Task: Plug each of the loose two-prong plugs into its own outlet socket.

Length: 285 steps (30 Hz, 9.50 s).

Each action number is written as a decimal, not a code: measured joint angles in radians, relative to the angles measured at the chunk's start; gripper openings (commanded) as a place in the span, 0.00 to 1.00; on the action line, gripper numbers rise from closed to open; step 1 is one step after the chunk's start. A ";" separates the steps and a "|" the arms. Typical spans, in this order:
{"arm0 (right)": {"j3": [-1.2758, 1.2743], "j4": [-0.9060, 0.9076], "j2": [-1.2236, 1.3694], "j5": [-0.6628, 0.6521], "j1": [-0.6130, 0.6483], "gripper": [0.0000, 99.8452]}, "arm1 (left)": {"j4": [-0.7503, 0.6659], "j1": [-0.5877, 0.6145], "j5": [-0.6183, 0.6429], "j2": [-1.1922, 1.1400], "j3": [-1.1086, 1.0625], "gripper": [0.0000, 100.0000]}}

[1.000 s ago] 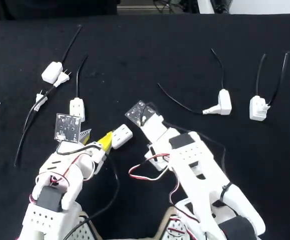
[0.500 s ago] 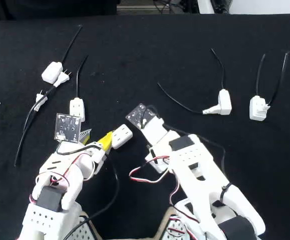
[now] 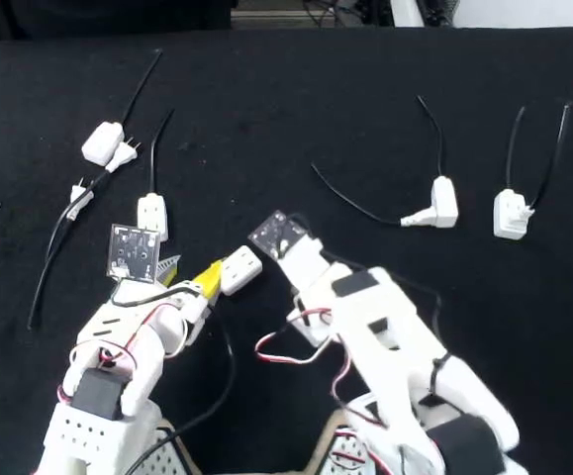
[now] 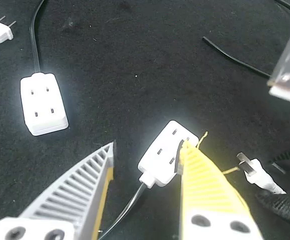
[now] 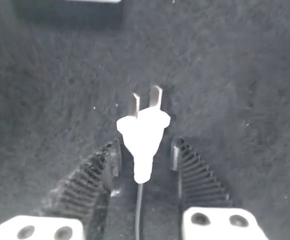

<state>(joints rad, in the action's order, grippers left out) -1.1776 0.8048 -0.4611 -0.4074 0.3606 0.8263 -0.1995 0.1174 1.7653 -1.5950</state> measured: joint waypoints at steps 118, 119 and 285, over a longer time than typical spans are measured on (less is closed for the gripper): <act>0.068 -0.138 -0.091 0.163 0.318 0.01 | 0.000 -0.002 0.064 0.000 0.055 0.21; 0.074 -0.138 -0.091 0.166 0.319 0.01 | 0.000 0.000 0.064 0.000 0.055 0.21; 1.556 0.928 0.967 0.236 0.169 0.01 | 0.175 0.325 -0.183 0.000 -0.014 0.21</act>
<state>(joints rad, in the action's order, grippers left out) 0.3782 1.7331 0.5056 -0.1711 0.5294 1.0012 0.1258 -0.0652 1.7653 -1.6088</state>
